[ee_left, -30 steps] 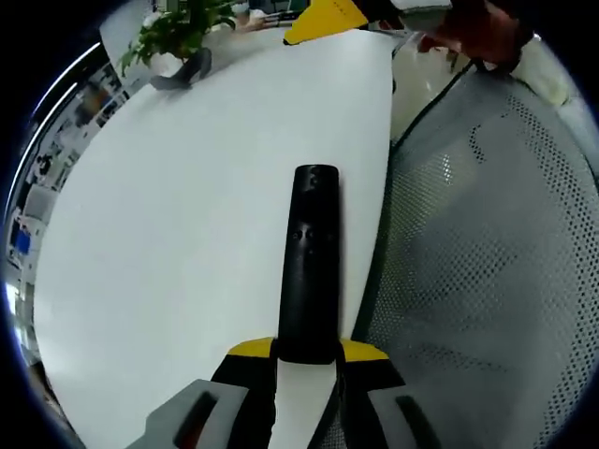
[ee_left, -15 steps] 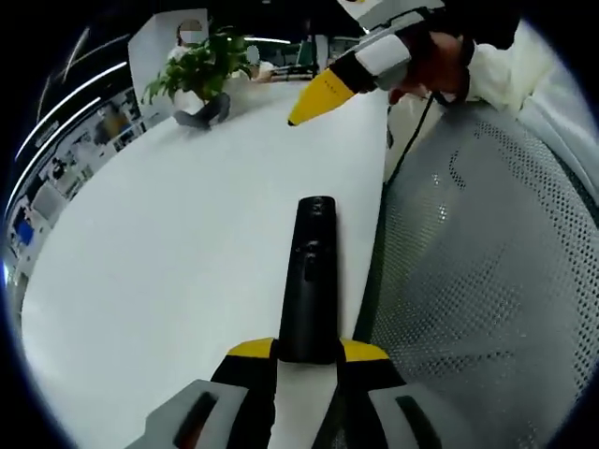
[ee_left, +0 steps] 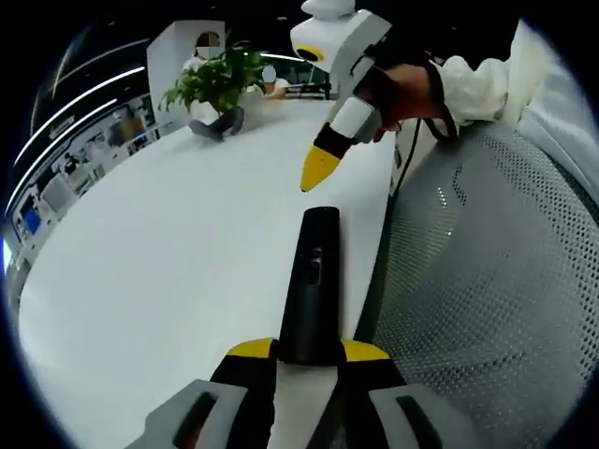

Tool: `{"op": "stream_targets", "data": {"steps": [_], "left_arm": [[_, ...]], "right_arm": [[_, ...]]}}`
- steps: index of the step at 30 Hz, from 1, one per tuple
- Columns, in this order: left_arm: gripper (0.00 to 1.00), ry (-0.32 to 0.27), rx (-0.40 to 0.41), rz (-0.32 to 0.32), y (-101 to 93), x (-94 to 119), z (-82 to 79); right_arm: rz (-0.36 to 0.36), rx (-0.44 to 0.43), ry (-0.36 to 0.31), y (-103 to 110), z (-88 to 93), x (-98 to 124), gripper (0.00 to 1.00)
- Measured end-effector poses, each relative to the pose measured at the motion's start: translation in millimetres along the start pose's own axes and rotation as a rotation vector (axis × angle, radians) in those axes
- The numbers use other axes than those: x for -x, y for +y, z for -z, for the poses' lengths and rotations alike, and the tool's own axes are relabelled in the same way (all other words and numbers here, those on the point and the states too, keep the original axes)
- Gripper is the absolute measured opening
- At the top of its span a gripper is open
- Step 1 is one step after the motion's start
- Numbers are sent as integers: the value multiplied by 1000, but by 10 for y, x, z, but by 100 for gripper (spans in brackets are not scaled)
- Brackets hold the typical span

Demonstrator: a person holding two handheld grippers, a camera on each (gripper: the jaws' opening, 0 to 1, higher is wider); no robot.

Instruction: Press the specified remote control buttons in sequence, fully releasing each button before pressing the next.

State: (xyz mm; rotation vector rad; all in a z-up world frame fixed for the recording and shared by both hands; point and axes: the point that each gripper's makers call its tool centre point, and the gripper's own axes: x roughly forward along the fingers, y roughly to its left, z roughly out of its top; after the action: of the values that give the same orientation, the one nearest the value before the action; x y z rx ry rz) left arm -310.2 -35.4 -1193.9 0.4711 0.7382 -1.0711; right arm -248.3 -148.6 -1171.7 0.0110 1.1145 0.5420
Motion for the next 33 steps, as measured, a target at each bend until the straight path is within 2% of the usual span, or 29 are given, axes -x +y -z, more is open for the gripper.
{"op": "stream_targets", "data": {"steps": [4, 10, 16, 19, 23, 26, 28, 31, 33], "left_arm": [[25, -5, -2, 6, 0, 3, 1], [25, -12, 1, 4, -4, -5, -9], [24, -15, 0, 5, -8, -9, -14], [24, -15, 6, 3, 1, -14, -9], [24, -18, 14, 0, 6, -25, -11], [24, -21, 13, -2, 4, -32, -17], [24, -22, 15, -1, 5, -33, -16], [24, -22, 13, -1, 4, -33, -17], [24, -23, 13, -1, 3, -32, -17]], "right_arm": [[-30, -63, -14, 4, -7, 42, 0], [-42, -99, 69, 52, 101, 8, 0], [-72, -110, 69, 101, 99, 19, 0], [-87, -132, 112, 119, 171, -1, 0], [-78, -100, 103, 115, 157, -31, 0], [-68, -77, 156, 123, 244, -74, 0], [-34, -38, 168, 97, 266, -79, 0], [-37, 18, 108, 147, 170, -70, 0], [-22, 39, 100, 137, 159, -73, 0]]}}
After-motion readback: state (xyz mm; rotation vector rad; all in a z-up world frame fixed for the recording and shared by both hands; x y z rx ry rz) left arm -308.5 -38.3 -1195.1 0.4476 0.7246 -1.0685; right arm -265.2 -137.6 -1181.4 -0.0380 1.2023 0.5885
